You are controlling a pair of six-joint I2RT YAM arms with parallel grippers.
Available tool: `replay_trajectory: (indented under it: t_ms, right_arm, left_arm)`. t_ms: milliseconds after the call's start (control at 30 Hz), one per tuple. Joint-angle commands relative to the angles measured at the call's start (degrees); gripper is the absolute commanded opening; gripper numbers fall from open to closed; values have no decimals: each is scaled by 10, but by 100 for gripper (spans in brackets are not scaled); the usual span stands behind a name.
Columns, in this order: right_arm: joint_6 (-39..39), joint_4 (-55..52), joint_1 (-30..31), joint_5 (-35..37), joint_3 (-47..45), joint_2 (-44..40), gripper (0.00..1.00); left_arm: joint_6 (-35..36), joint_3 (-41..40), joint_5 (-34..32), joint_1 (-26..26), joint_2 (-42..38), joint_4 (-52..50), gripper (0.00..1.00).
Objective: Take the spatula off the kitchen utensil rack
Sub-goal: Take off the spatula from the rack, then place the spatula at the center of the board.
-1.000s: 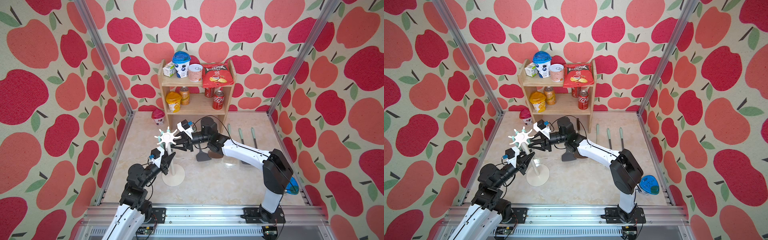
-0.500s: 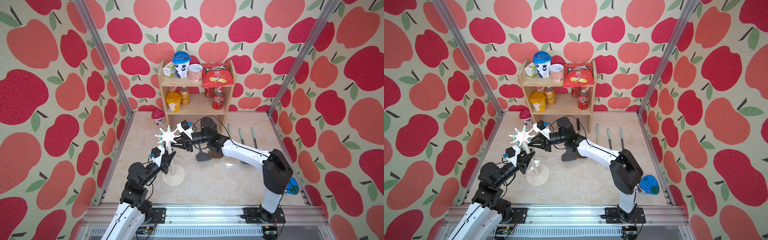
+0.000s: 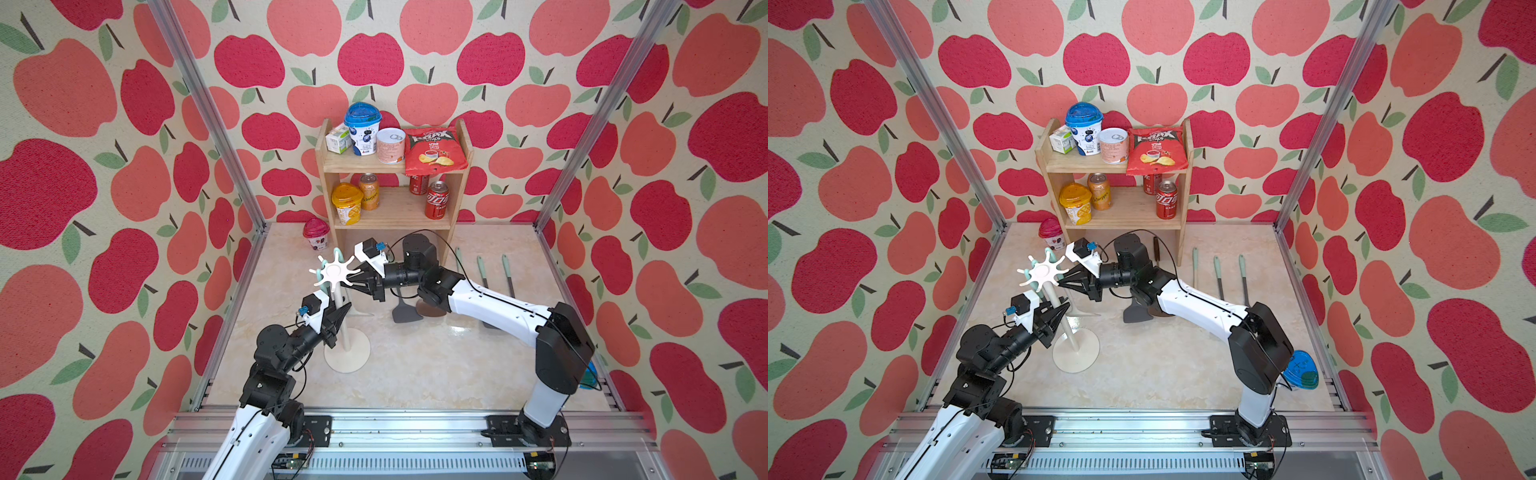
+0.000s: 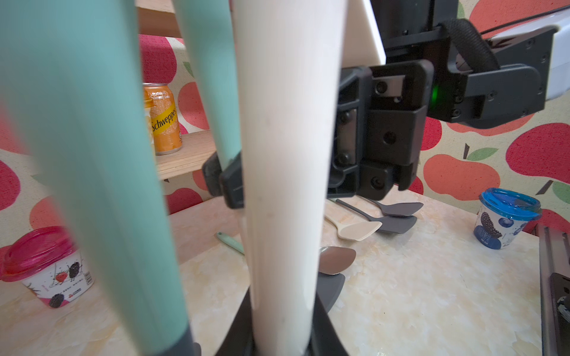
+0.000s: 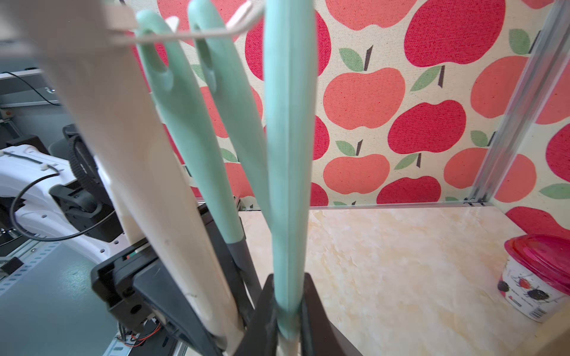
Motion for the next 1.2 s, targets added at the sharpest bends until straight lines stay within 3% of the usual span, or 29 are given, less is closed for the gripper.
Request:
replay_trajectory:
  t_ms: [0,600,1000,1167]
  right_arm:
    - [-10,-4,-1,65,-8,-34,0]
    - [-10,-13,-13,184,-20,-75,0]
    - [45,-137,-15,321,67,-62,0]
    - [111,-231,-15,404,136,-39,0]
  left_arm:
    - [2,3,2,3,-1,-25,0]
    - [1,-2,-4,3,3,-19,0]
    - [2,-6,-25,4,-15,-30,0]
    - [-3,-9,-36,4,-15,-30,0]
